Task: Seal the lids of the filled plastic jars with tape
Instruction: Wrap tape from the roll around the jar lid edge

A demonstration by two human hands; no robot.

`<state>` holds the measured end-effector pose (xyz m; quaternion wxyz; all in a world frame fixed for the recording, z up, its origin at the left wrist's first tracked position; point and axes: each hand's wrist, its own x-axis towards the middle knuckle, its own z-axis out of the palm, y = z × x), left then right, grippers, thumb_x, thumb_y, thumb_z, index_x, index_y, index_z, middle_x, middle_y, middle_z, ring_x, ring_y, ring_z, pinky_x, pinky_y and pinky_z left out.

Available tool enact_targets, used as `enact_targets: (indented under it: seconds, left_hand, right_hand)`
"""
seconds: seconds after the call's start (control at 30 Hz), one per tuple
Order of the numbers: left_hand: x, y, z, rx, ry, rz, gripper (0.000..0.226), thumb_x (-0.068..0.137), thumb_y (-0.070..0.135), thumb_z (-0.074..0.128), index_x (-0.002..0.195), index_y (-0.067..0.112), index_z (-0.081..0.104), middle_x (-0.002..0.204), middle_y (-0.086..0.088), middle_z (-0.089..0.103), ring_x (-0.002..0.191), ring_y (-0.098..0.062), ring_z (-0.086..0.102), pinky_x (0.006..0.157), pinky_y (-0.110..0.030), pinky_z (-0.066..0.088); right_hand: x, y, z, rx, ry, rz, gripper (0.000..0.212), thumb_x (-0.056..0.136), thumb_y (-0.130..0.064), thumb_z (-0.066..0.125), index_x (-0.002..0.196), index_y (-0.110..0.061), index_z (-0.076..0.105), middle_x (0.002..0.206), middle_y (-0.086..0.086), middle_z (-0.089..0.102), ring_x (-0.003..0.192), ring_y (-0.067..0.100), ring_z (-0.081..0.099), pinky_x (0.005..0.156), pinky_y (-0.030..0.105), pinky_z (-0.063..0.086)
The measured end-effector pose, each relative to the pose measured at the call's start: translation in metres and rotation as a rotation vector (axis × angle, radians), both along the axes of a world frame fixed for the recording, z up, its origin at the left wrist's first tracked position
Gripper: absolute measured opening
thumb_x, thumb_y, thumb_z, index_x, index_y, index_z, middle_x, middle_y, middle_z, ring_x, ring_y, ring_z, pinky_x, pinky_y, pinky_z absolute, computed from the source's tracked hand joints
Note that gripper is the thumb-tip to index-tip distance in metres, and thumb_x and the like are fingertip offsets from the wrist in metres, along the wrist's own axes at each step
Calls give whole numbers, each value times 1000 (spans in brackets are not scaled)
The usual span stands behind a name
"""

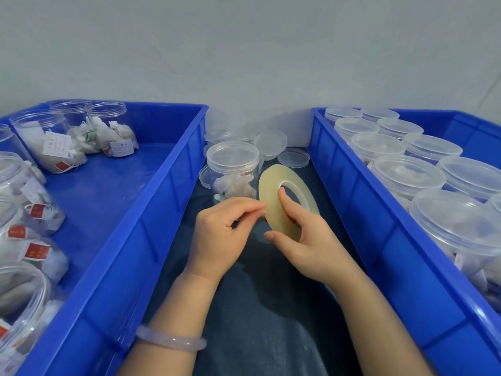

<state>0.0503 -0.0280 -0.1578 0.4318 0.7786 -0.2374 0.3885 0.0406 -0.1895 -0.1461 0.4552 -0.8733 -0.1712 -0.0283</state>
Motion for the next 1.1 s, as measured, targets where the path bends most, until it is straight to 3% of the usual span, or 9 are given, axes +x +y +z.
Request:
enact_targets:
  seconds: [0.1,0.17,0.23,0.47,0.7,0.83,0.97,1.03,1.1]
  left_hand:
    - [0,1,-1,43,-29,37,9,82,8,70,86,2,74,83,-1,73,78,-6,64,73,-13,51]
    - [0,2,-1,66,-44,44,11,84,10,68,88,1,73,84,-3,73,79,-7,64,72,-15,52]
    - [1,2,-2,89,-51,38,9,82,5,69,89,1,74,84,-4,73,79,-8,64,73,-15,51]
    - [0,4,-4,93,-1,-31,9,80,5,68,86,1,75,80,-3,71,70,-6,60,69,-22,53]
    - [-5,-3,-2,140,85,48,28,94,22,47,88,-1,63,84,-5,59,70,-27,59,56,-44,52]
    - [-7,-8,-1,174,224,58,26,93,26,36,89,4,51,91,3,42,72,-26,51,56,-51,48]
    - [-7,-7,-1,116,201,12,34,90,32,35,90,3,53,93,2,47,77,-16,49,60,-47,50]
    - [-7,-4,-2,93,178,-18,28,91,27,44,96,4,59,96,2,55,82,-9,52,63,-42,52]
    - [-6,-3,-3,87,174,-41,16,90,18,55,98,6,62,96,4,59,84,-7,55,68,-32,52]
  right_hand:
    - [-2,1,2,-30,2,0,78,88,-22,65,151,-20,18,117,-35,35,93,-36,35,77,-9,26]
    - [-2,1,1,-59,7,-1,78,88,-25,64,151,-22,18,123,-16,48,99,-15,45,77,-6,30]
    - [-2,1,1,-67,11,-6,78,88,-25,64,151,-23,18,121,-12,50,98,-4,47,77,-5,32]
    - [1,-2,-4,-89,12,3,77,89,-25,64,151,-19,19,119,-20,39,96,-18,33,78,-8,26]
    - [1,1,-7,-63,7,-1,72,87,-25,65,149,-19,29,104,-23,54,95,-24,45,76,-3,33]
    - [1,3,-9,-48,11,3,73,87,-25,65,149,-18,29,116,-35,41,96,-34,37,77,-7,30]
    - [2,3,-7,-8,6,-14,69,87,-22,66,147,-15,33,124,-39,27,110,-30,30,82,-10,22]
    - [2,1,-5,14,-9,-33,68,87,-21,66,146,-15,34,124,-38,26,121,-16,32,86,-8,24]
    - [1,0,-3,16,-19,-38,67,87,-20,66,146,-14,34,123,-39,26,120,-17,34,88,-8,25]
